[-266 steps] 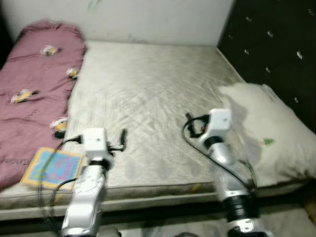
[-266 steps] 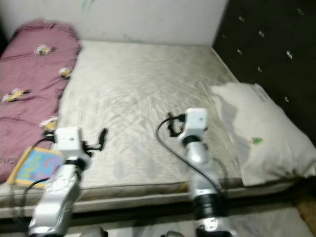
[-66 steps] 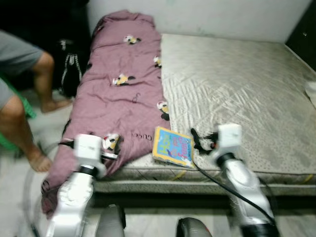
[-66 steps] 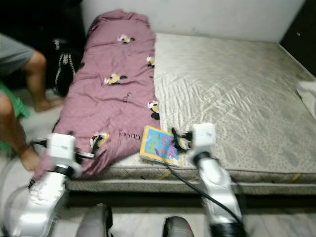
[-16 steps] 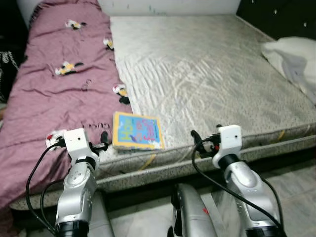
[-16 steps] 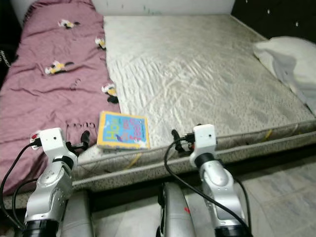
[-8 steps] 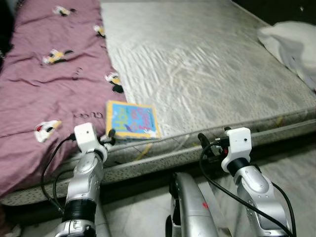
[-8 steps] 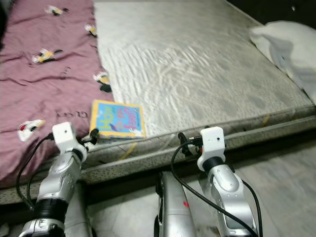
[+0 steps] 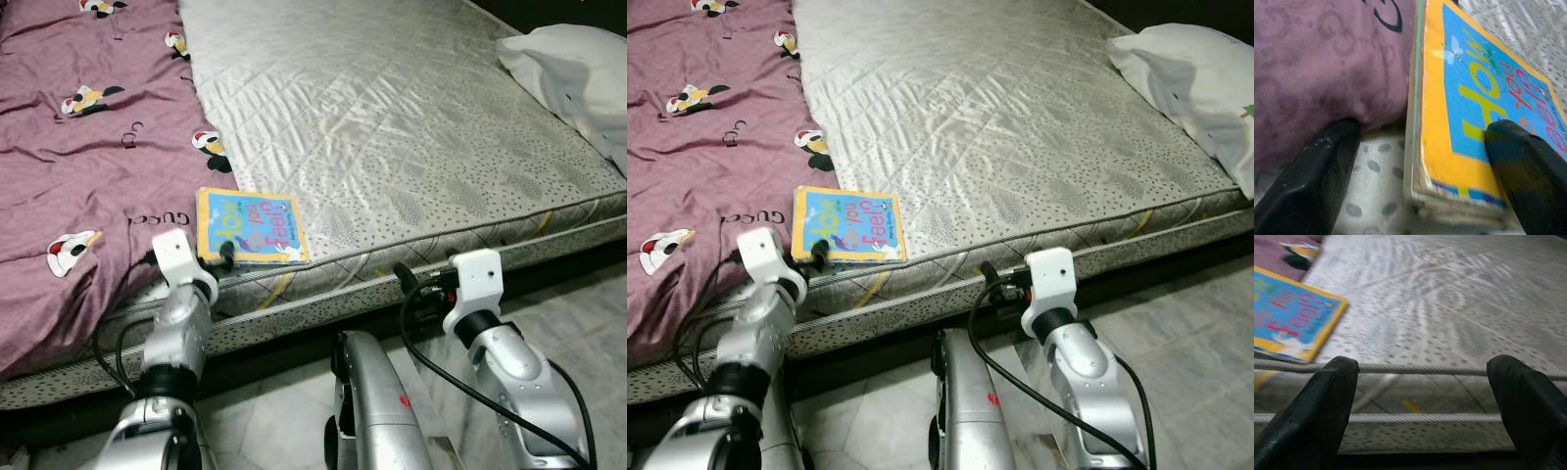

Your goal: Clean up the room

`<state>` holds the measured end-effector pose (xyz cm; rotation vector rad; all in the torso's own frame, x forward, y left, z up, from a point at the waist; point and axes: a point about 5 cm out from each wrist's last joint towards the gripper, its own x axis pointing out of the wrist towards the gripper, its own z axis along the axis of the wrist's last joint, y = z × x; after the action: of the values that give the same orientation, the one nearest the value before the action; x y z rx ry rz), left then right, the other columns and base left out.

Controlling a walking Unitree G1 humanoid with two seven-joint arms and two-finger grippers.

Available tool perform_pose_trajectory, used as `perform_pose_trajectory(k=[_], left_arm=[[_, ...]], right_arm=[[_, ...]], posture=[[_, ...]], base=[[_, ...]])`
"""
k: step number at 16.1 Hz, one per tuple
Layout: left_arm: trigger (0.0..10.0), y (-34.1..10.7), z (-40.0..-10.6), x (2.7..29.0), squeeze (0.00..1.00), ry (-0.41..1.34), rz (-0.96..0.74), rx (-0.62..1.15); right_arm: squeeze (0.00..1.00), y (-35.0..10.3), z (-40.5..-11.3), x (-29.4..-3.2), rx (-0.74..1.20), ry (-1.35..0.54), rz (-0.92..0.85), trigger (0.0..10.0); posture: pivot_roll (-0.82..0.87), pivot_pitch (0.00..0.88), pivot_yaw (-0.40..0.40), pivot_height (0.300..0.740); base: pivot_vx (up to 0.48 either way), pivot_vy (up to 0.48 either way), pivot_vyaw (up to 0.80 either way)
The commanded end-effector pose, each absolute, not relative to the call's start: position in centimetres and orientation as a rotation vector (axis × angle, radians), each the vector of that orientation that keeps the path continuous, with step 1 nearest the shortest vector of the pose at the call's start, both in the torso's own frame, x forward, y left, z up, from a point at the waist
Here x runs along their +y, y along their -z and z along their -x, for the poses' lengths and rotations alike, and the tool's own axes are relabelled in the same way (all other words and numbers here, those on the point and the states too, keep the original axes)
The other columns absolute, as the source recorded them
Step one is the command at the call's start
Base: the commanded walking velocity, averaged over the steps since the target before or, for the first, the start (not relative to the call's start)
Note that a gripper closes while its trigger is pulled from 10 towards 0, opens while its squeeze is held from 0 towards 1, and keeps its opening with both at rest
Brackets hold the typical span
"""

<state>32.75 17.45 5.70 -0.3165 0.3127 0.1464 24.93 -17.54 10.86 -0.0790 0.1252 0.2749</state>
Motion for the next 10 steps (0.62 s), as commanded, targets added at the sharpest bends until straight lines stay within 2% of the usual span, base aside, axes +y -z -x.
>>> perform_pose_trajectory(k=[1,3,5,6,7,10], left_arm=[[10.0,-5.6,-32.9,17.5,0.0,-0.146,0.344,0.317],[10.0,-5.6,-33.5,17.5,0.0,-0.13,0.433,0.33],[10.0,-5.9,-34.1,16.9,0.0,-0.05,0.526,0.332],[10.0,-5.8,-34.2,17.0,0.0,-0.048,0.516,0.35],[0.0,-5.7,-34.3,17.0,0.0,-0.032,0.54,0.357],[0.0,-5.9,-34.5,16.9,0.0,0.038,0.561,0.37]], right_arm=[[0.0,-11.2,-24.6,-17.6,0.127,-0.306,0.06,10.0],[0.0,-11.6,-24.4,-17.0,0.123,-0.371,0.051,10.0],[0.0,-11.6,-24.7,-17.5,0.126,-0.336,0.065,10.0],[0.0,-11.7,-24.7,-17.4,0.126,-0.345,0.06,10.0],[0.0,-11.6,-24.7,-17.4,0.131,-0.355,0.069,10.0],[0.0,-11.7,-24.9,-17.5,0.129,-0.356,0.066,10.0]], posture=[[-0.23,0.097,-0.103,0.489],[-0.24,0.091,-0.104,0.489],[-0.24,0.085,-0.102,0.489],[-0.25,0.082,-0.1,0.489],[-0.25,0.079,-0.099,0.489],[-0.24,0.07,-0.094,0.489]], base=[[0.0,0.0,0.0],[0.0,0.0,0.0],[0.0,0.0,0.0],[0.0,0.0,0.0],[0.0,0.0,0.0],[0.0,0.0,0.0]])
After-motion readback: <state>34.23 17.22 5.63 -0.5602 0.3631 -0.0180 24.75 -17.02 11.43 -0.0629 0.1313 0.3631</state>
